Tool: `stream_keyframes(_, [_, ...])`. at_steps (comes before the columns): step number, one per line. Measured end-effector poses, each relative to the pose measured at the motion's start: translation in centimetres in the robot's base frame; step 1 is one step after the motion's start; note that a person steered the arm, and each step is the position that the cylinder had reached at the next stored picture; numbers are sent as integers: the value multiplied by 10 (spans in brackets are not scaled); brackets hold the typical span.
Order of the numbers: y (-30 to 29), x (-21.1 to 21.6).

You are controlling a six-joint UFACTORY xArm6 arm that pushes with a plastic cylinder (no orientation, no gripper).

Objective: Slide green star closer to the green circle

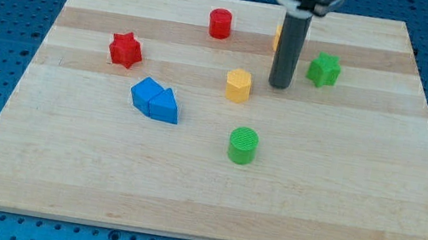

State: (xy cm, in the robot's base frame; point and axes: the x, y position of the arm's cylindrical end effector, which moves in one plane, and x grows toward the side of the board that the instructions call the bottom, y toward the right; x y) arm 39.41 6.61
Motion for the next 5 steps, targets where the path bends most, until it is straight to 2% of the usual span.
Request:
stream_keyframes(1, [12, -4])
stream_keyframes(2, [12, -49])
stream_keyframes(3, [18, -74])
stream_keyframes(4, [61, -79])
stream_keyframes(5, [96, -66])
